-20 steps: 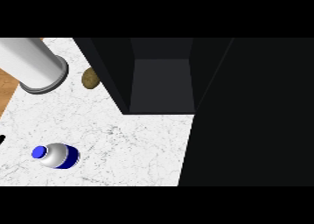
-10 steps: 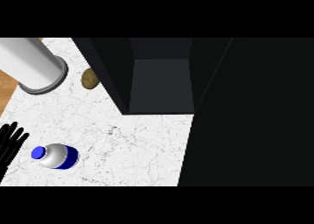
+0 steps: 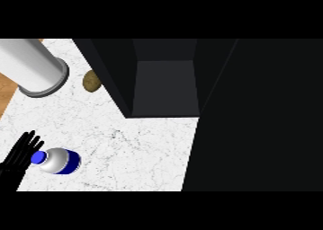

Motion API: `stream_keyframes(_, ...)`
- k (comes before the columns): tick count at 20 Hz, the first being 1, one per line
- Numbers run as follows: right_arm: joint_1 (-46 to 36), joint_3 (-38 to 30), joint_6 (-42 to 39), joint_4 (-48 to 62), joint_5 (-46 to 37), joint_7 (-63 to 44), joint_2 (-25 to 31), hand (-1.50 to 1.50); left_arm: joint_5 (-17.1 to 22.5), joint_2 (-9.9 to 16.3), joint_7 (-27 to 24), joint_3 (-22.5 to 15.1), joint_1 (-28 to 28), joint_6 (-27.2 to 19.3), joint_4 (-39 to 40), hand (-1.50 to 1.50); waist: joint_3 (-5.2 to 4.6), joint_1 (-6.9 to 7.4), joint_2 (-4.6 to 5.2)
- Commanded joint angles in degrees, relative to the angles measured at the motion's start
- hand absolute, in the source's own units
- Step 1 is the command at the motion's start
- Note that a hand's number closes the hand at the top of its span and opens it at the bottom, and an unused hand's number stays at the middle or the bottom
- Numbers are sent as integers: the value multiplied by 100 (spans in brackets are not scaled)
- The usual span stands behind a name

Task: Pick up the bottled water, place it into the cabinet and close the cabinet

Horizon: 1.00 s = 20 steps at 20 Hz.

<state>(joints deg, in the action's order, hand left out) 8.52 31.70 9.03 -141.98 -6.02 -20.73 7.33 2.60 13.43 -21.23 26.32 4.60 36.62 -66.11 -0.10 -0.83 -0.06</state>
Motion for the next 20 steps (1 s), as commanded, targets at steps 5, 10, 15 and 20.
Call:
stream_keyframes(5,152,-2,151,-775,-485,-408,272,-150,-521,424,-1433,-14,-653,-36,2007,-150,-4,-9,5)
stream_keyframes(10,233,64,125,-549,-448,-21,335,-150,-807,234,-2079,-274,-1021,-493,2763,-150,1,0,3)
stream_keyframes(15,-231,-102,297,-646,-400,-570,304,-150,-901,144,-2704,-390,-1203,-712,3313,-150,-6,19,9)
stream_keyframes(20,-201,51,374,-490,-471,-391,373,-150,-755,336,-2811,-240,-1894,-848,4022,-150,-8,-22,15)
